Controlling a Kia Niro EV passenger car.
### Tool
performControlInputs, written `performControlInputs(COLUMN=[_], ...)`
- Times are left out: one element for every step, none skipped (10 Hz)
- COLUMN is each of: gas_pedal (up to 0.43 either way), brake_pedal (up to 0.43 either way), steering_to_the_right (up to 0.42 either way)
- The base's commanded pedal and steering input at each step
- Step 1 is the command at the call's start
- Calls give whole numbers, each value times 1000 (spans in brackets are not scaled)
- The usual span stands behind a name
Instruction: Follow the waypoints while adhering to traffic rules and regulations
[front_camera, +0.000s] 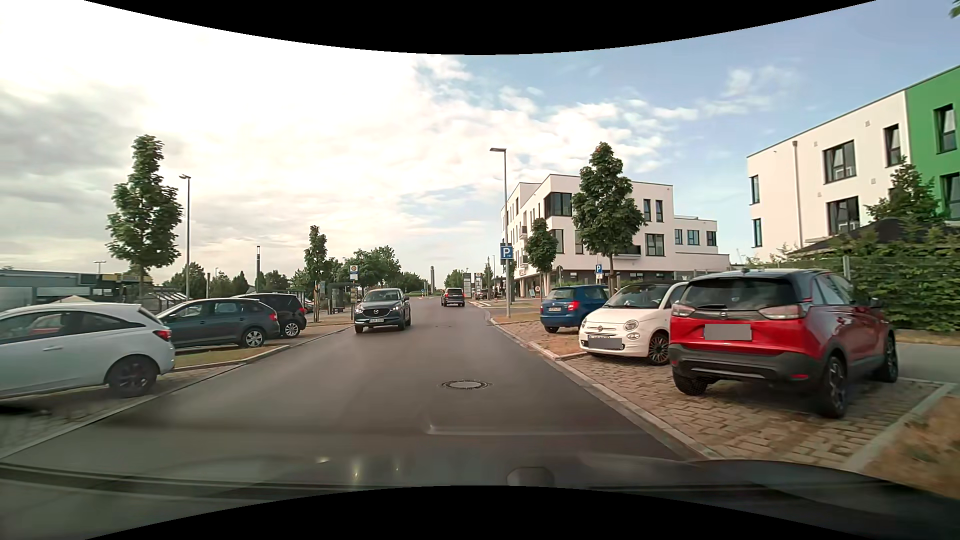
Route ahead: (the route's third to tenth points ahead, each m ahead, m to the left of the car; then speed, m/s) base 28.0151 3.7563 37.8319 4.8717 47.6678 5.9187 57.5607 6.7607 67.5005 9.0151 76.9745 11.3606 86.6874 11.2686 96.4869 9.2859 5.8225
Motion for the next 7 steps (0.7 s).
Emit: performControlInputs(gas_pedal=[138, 138, 138, 138, 138, 138, 138], brake_pedal=[0, 0, 0, 0, 0, 0, 0], steering_to_the_right=[-28, -30, -32, -35, -36, -38, -38])
